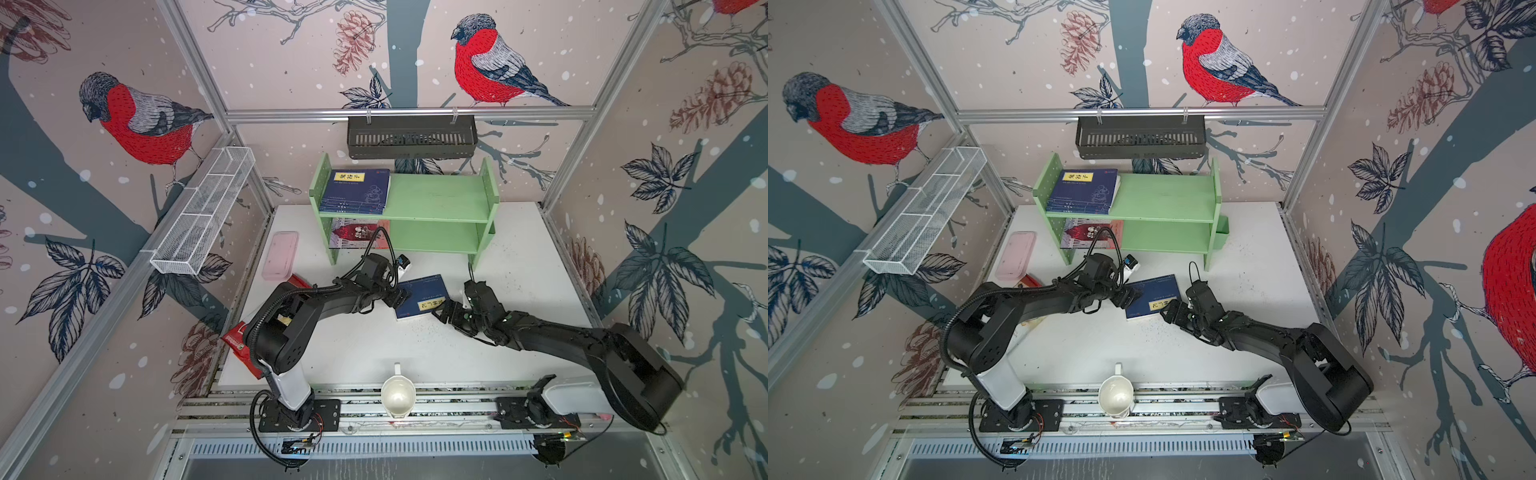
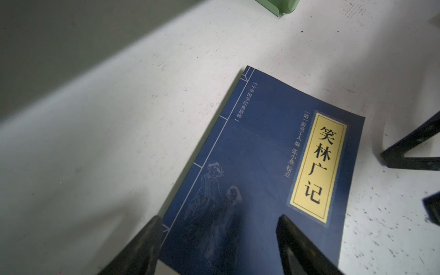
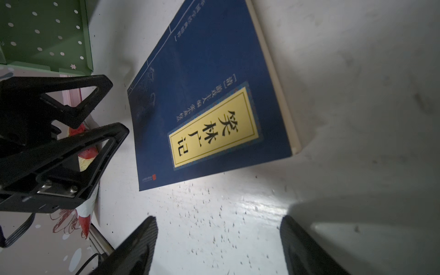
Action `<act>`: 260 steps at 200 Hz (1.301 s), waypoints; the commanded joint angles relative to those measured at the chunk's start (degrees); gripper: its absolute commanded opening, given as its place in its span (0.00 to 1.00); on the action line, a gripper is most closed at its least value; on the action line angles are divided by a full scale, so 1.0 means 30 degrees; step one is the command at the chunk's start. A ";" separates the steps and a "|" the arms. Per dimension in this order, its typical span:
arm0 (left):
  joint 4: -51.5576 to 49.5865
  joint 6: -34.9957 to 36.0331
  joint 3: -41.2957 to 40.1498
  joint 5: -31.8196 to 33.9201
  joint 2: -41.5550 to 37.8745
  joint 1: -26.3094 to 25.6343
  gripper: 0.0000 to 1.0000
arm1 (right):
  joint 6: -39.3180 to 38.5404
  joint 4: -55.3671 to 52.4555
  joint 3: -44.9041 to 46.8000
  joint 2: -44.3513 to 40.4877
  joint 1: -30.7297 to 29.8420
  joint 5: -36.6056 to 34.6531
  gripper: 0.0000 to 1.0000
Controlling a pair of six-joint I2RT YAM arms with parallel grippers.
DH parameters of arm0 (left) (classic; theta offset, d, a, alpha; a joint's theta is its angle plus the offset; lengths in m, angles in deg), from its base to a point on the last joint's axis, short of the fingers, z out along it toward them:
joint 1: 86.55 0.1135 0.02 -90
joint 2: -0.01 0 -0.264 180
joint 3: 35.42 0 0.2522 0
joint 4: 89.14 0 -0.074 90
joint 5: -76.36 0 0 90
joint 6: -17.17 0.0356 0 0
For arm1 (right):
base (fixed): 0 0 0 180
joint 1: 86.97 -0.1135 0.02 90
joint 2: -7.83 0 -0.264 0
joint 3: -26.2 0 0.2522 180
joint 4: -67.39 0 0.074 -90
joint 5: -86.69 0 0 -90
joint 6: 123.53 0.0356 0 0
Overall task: Stacking books/files
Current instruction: Rotate the book at the center of the table.
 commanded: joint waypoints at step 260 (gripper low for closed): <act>-0.6506 0.1732 -0.0795 -0.4405 -0.4414 0.0005 0.75 | -0.3718 0.2276 -0.3043 0.5261 0.2692 0.2378 0.86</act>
